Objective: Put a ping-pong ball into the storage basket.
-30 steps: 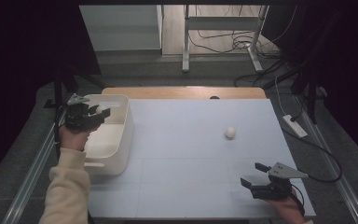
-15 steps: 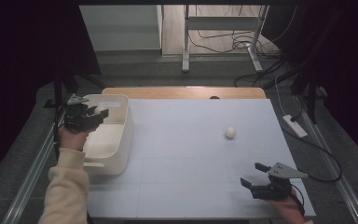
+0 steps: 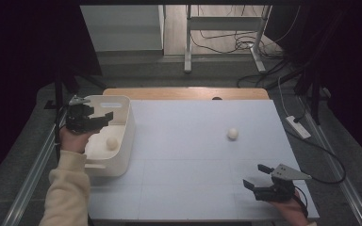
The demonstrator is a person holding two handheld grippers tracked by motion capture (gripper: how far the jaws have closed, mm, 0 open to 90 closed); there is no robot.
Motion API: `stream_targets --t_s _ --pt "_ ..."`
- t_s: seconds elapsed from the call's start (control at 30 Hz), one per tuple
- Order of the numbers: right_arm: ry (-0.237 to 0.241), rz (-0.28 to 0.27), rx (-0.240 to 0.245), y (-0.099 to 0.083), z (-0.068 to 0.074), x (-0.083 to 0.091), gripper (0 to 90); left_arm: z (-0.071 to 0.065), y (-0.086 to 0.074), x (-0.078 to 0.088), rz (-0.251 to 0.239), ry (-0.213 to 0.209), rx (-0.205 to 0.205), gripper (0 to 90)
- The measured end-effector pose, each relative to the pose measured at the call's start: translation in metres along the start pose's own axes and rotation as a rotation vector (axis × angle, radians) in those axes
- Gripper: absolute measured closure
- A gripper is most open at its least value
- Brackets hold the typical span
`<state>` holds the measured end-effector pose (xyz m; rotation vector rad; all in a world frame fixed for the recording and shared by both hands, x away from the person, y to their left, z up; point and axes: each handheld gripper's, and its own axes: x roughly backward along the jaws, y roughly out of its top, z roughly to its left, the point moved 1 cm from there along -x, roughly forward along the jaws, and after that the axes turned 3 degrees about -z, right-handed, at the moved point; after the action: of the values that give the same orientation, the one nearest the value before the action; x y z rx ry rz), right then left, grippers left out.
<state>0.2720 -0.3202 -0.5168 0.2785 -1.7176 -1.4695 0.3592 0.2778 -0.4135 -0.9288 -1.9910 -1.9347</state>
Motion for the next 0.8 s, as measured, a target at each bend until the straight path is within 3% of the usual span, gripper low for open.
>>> stream_targets --t_s 0.37,0.6,0.8 --pt "0.0 -0.002 -0.002 0.0 -0.001 -0.001 13.1 -0.012 -0.001 0.009 -0.05 -0.088 -0.015 18.0" --pt "-0.003 -0.003 -0.009 0.0 -0.001 -0.001 13.1 -0.028 0.001 0.017 -0.087 -0.163 -0.049 18.1" --pt "0.0 -0.004 -0.021 0.001 -0.002 -0.002 13.1 -0.035 0.001 0.021 -0.112 -0.198 -0.062 17.8"
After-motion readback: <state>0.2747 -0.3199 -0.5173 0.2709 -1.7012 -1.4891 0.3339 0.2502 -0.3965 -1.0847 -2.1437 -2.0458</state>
